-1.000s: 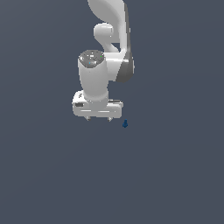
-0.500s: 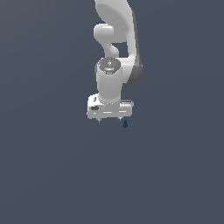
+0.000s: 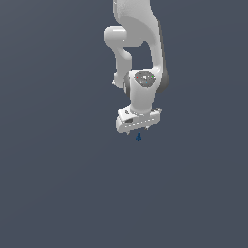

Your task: Pick up the object and move it to a goal position.

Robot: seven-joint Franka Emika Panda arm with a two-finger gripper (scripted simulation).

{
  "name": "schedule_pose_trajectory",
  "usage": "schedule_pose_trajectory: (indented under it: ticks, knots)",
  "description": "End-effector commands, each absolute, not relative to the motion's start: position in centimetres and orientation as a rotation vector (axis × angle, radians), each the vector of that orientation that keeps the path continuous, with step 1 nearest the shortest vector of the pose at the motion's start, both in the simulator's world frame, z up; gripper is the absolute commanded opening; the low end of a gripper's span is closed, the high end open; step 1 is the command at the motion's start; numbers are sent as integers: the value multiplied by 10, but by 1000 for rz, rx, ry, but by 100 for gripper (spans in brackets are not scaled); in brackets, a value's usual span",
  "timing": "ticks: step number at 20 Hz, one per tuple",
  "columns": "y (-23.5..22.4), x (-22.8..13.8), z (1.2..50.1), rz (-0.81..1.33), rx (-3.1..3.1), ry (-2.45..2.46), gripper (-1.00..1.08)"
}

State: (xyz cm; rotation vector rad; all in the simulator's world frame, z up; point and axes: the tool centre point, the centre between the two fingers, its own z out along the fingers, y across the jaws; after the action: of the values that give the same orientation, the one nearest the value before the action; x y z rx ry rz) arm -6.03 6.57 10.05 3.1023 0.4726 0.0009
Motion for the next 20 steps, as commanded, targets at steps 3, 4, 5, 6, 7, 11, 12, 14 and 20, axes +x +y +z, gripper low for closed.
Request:
schedule_pose_trajectory:
  ticks: [3, 4, 5, 6, 7, 11, 12, 14, 20]
  knots:
    - [79, -70, 93, 0, 3094, 540, 100]
    - [80, -71, 93, 0, 3094, 545, 100]
    - [81, -71, 92, 0, 3094, 546, 100]
    - [79, -70, 93, -1, 3095, 538, 100]
    - [79, -70, 93, -1, 3095, 538, 100]
    - [80, -71, 85, -1, 3095, 540, 100]
    - [80, -71, 81, -1, 3095, 541, 100]
    - [80, -71, 72, -1, 3095, 542, 100]
    - [81, -72, 47, 0, 3094, 546, 100]
